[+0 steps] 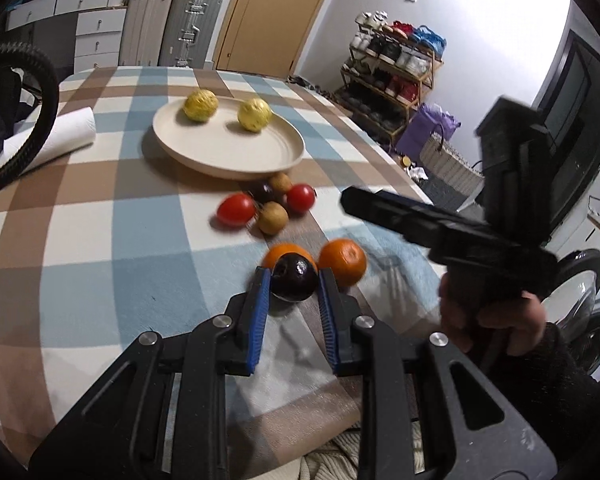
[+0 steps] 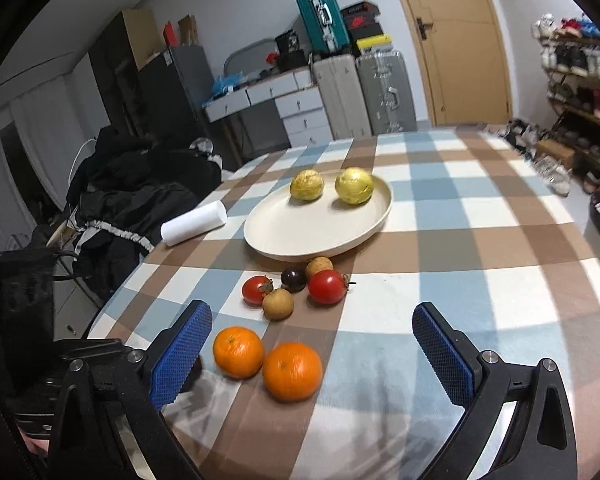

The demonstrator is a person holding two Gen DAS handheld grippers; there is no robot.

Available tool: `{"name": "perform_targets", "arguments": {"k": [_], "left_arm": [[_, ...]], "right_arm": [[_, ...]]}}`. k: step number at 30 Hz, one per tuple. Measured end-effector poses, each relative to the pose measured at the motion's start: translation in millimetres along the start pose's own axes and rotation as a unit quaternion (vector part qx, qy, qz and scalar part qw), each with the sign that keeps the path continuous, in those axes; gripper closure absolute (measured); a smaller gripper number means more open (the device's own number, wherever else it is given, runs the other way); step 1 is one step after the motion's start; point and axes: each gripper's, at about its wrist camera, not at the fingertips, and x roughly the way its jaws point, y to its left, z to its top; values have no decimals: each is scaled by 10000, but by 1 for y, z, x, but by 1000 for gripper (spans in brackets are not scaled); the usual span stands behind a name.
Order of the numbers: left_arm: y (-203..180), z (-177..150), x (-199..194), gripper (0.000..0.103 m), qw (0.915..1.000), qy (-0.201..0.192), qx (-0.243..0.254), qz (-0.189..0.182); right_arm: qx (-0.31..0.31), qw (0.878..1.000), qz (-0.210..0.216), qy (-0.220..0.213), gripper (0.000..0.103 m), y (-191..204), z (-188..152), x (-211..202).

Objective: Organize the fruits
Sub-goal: 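Grasp the dark plum with the left gripper while the right grasps a red tomato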

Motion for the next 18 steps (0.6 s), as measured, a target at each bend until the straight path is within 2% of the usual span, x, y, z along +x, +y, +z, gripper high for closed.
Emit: {"name": "perform_targets", "arguments": {"k": [4, 8, 16, 18], "left_arm": [[11, 9, -6, 82, 9999, -69, -123, 5], [20, 17, -7, 82, 9997, -116, -216, 57], [27, 35, -3, 82, 9994, -118, -267, 182], [30, 39, 0, 82, 9993, -118, -291, 198]], "right_arm": [[89, 9995, 193, 249, 1, -6, 7, 28], [171, 9987, 229, 425, 17, -12, 12, 51], [287, 9971, 283, 640, 24, -22, 19, 75], [299, 9963, 314, 736, 32, -23, 20, 79]]}}
